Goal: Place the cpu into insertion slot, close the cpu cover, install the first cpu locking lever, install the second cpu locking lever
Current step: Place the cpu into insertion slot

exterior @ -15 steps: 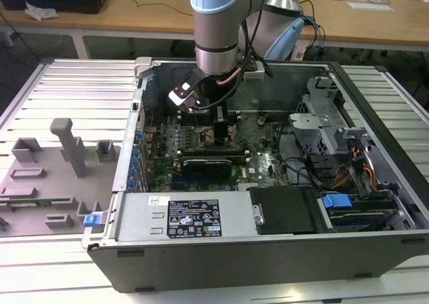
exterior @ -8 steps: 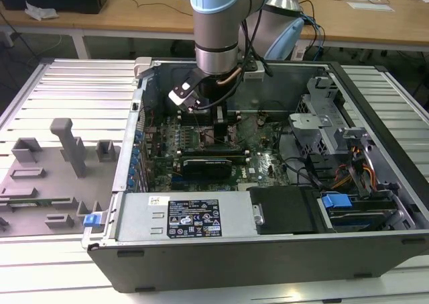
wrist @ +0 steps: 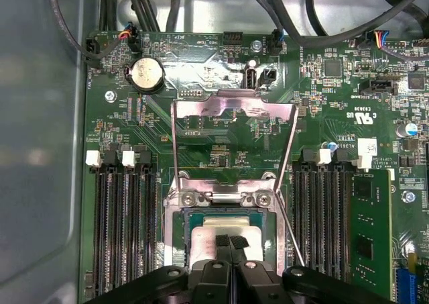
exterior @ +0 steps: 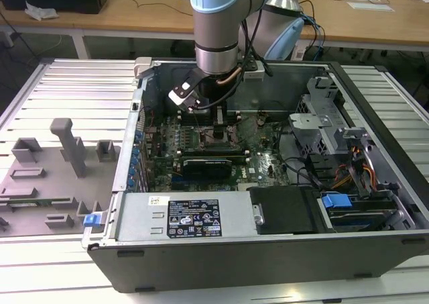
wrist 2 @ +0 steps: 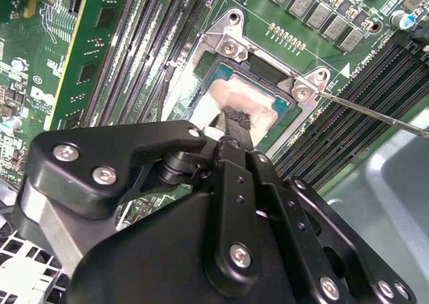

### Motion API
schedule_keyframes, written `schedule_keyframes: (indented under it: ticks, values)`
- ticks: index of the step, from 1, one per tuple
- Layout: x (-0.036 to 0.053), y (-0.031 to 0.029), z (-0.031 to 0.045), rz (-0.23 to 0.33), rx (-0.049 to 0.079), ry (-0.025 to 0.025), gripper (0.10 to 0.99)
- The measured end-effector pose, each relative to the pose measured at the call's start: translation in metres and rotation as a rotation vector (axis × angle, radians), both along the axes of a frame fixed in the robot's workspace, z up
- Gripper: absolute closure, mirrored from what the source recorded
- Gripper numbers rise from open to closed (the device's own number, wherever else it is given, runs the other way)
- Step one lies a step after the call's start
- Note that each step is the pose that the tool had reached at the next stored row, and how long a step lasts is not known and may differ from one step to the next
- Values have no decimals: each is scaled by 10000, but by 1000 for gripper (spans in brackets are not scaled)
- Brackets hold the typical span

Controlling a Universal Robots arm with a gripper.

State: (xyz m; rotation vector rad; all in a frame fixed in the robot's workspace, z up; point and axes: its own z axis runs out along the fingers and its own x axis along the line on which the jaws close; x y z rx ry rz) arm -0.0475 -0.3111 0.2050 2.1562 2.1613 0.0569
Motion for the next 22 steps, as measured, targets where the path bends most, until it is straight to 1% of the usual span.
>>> schedule_keyframes:
  ticks: [6, 11, 12, 14, 16, 17, 19, 20, 22]
  values:
    - [0, 0, 7, 0, -2, 1, 980]
    - [0, 0, 74, -1, 0, 0, 980]
    - [0, 0, 115, -1, 0, 0, 980]
    - [0, 0, 165, 0, -1, 0, 980]
    - [0, 0, 248, -1, 0, 0, 980]
    - [0, 0, 269, 0, 1, -1, 980]
    - [0, 0, 393, 0, 0, 0, 980]
    - [0, 0, 408, 0, 1, -1, 980]
    - [0, 0, 408, 0, 2, -2, 980]
